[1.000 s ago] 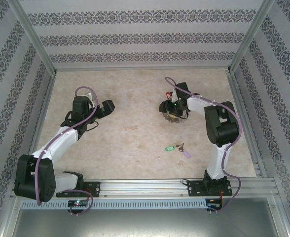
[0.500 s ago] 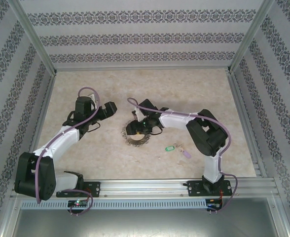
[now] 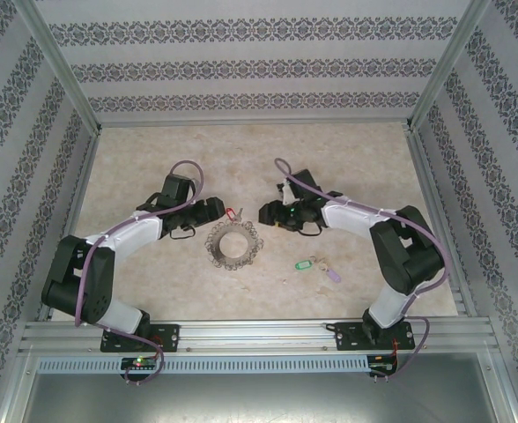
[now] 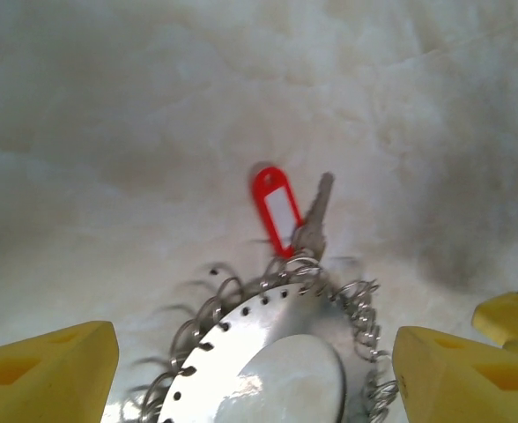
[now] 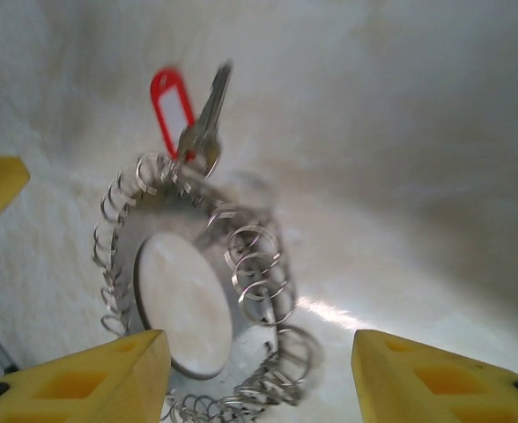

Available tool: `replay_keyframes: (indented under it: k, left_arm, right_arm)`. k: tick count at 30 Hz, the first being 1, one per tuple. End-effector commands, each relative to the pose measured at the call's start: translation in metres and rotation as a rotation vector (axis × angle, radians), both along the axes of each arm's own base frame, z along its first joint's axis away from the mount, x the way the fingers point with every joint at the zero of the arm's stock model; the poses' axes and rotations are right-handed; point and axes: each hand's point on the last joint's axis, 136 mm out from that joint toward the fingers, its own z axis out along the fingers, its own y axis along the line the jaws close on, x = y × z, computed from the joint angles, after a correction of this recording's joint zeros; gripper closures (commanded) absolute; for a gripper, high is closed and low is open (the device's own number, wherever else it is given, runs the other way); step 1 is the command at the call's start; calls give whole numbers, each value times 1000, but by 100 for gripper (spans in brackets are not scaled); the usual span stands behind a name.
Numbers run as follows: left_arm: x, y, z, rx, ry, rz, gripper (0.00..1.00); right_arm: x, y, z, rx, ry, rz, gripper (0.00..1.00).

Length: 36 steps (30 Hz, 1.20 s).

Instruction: Put the keys on the keyring

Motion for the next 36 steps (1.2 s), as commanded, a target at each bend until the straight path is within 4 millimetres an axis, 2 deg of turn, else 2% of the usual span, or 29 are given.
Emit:
replay_keyframes:
  k: [1, 10, 14, 18, 23, 29, 36]
  left_arm:
    - [-21, 11, -17, 61, 90, 25, 18]
    - [-37, -5, -40, 38, 172, -52, 26]
    - [-38, -14, -48, 28, 186, -74, 31]
    - [-40, -18, -59, 33, 213, -81, 36]
    - [-38, -23, -63, 14, 209, -90, 44]
    - [-35, -26, -63, 8, 199, -94, 52]
    - [-34, -24, -66, 19, 194, -93, 65]
  right_arm:
    - [-9, 19, -9, 25, 30, 31, 43]
    - [-16, 32, -38, 6, 92, 75, 46]
    - [-22, 46, -36, 62, 96, 120, 48]
    - [-20, 52, -40, 66, 98, 131, 50]
    - [-21, 67, -34, 158, 100, 171, 53]
    - [-17, 74, -35, 184, 101, 189, 52]
    - [-18, 77, -40, 176, 95, 234, 63]
